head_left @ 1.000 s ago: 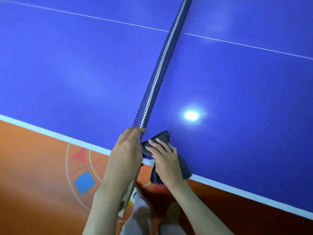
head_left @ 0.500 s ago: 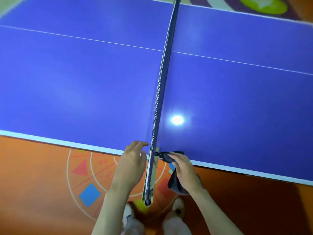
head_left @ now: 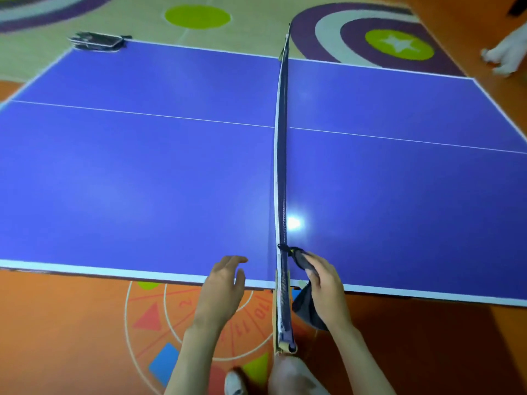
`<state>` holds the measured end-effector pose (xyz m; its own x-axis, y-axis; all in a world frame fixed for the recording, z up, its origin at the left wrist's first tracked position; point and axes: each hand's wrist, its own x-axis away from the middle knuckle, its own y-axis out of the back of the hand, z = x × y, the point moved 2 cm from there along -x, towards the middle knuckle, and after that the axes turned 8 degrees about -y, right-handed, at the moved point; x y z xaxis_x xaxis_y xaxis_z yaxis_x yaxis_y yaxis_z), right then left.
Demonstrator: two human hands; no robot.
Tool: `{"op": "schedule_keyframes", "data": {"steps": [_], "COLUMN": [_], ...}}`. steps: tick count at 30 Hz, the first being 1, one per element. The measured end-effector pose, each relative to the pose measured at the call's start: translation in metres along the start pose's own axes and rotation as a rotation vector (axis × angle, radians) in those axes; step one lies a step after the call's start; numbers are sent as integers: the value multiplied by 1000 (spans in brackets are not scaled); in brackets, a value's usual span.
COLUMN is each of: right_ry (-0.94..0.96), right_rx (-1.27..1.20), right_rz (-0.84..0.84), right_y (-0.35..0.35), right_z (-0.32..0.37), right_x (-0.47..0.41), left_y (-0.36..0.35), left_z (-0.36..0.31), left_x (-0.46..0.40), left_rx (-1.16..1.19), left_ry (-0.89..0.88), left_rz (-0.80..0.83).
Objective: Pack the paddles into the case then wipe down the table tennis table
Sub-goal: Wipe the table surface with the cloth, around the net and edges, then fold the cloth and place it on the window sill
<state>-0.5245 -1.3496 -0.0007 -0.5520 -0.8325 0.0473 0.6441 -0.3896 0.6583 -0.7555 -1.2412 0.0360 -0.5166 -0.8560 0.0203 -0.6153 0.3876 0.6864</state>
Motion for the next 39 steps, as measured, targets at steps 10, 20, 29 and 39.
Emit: {"op": "schedule_keyframes", "data": {"steps": [10,20,29,39], "right_ry": [0,74,214,362], "right_rx": [-87,-266,-359,-362], "right_rz": [29,77,308,582], "right_y": [-9,-36,-135,-299], "right_z": [25,88,206,373], "right_x": [-66,-110,-90,-12], "left_y": [17,46,141,303], "left_z": [9,4,43,198], "left_x": [-67,-99,-81,3], "left_rx": [-67,160,698,1037], "left_ry": [-18,64,263,448], "left_rz": [20,-43,-233,-536]}}
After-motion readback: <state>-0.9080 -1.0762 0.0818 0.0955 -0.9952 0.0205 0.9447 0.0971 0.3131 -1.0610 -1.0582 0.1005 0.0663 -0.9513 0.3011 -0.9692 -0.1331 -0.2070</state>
